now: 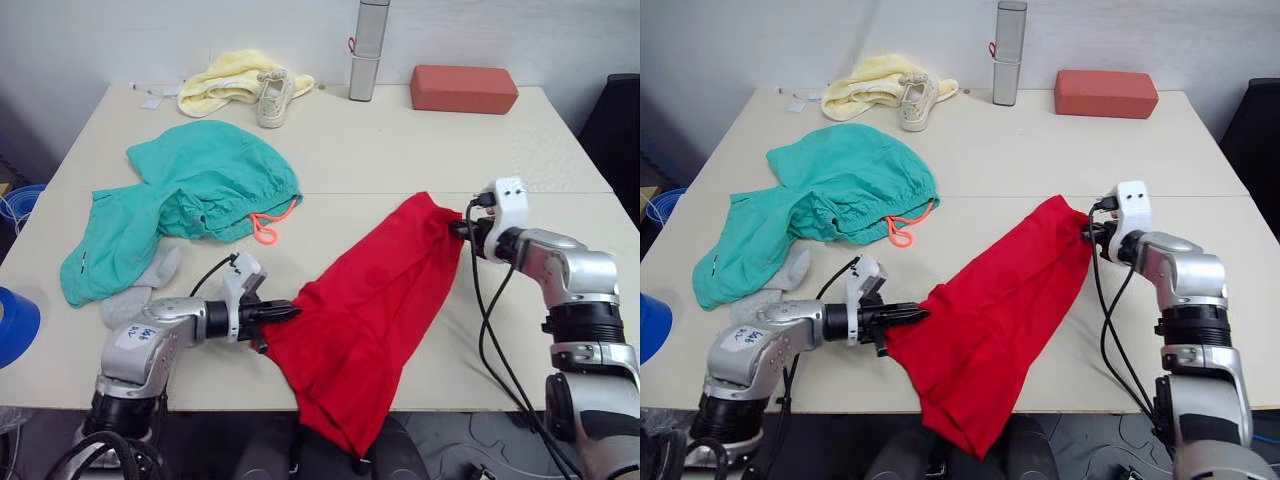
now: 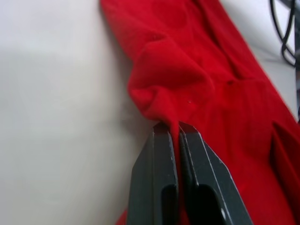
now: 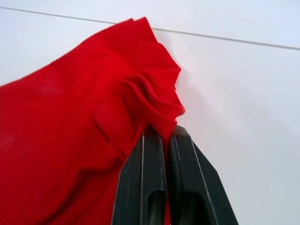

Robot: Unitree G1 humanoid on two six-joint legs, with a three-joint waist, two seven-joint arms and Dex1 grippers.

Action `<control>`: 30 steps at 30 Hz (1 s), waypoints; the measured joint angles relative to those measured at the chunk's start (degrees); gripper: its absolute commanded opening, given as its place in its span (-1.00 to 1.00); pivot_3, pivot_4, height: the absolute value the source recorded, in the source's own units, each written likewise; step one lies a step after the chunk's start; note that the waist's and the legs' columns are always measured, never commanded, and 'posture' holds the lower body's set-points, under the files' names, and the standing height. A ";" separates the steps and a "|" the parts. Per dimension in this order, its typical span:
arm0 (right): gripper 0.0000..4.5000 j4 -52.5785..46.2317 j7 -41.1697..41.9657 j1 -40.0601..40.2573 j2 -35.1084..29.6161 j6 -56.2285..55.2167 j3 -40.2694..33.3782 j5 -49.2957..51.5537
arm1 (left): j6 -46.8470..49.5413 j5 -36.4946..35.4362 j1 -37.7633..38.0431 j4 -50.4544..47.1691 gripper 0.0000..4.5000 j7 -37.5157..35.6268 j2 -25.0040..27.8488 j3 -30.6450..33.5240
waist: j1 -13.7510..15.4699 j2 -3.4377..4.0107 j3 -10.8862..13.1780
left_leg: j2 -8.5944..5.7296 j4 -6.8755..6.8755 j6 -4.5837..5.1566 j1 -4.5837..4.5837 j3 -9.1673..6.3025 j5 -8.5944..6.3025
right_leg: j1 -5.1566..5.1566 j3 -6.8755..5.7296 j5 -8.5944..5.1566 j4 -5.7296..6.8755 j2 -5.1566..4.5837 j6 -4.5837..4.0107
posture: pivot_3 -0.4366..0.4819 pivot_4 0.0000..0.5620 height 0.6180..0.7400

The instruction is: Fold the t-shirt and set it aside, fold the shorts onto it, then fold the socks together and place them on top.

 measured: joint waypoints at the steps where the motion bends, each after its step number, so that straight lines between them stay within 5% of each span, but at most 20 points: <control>1: -0.99 0.98 0.04 -0.73 0.53 -1.21 0.53 -0.55 | 0.91 -0.53 0.79 -1.73 -1.00 1.75 -1.41 0.25 | 0.00 0.00 0.00 | -0.01 0.01 0.00 0.00 0.01 0.00 | 0.00 0.00 0.00 0.01 0.00 0.00 | -0.05 -0.47 1.00; 12: -0.89 12.58 2.44 -5.44 1.52 -12.73 2.84 -6.30 | 2.83 -3.39 9.21 -8.00 -1.00 6.92 2.61 1.98 | -0.01 0.00 0.00 | 0.01 0.02 -0.10 0.03 0.00 0.06 | 0.01 0.01 -0.01 0.03 0.06 -0.03 | -0.05 -0.47 1.00; 18: -0.05 11.16 7.61 -4.05 -0.80 -13.96 2.69 -6.24 | 5.06 -8.82 9.31 -8.06 -0.23 5.59 4.63 3.93 | 0.06 0.00 0.00 | 0.01 0.00 -0.11 0.02 -0.02 0.06 | 0.01 -0.01 -0.02 0.01 0.06 -0.04 | -0.05 -0.47 1.00; 25: 0.96 -4.15 17.31 3.95 -12.09 -3.64 -1.87 -0.30 | 3.91 -10.05 5.98 -2.28 0.70 1.24 15.24 5.70 | 0.22 0.02 0.01 | 0.05 -0.04 -0.15 0.03 -0.07 0.03 | 0.01 -0.03 -0.06 -0.26 0.05 -0.10 | -0.05 -0.47 1.00; 27: 1.00 -10.85 20.59 8.00 -15.38 2.27 -3.64 3.42 | 2.37 -9.94 2.88 1.60 0.99 -0.95 18.12 5.56 | 0.26 0.03 0.01 | 0.06 -0.06 -0.16 0.04 -0.12 0.02 | 0.03 -0.06 -0.06 -0.28 0.04 -0.12 | -0.05 -0.47 1.00; 30: 1.00 -21.37 22.96 15.25 -18.79 11.56 -7.39 9.33 | 0.44 -11.07 -3.15 5.76 0.99 -6.00 19.07 4.23 | 0.34 0.04 0.01 | 0.05 -0.08 -0.13 0.03 -0.13 -0.03 | 0.05 -0.07 -0.06 -0.32 -0.01 -0.12 | -0.05 -0.47 1.00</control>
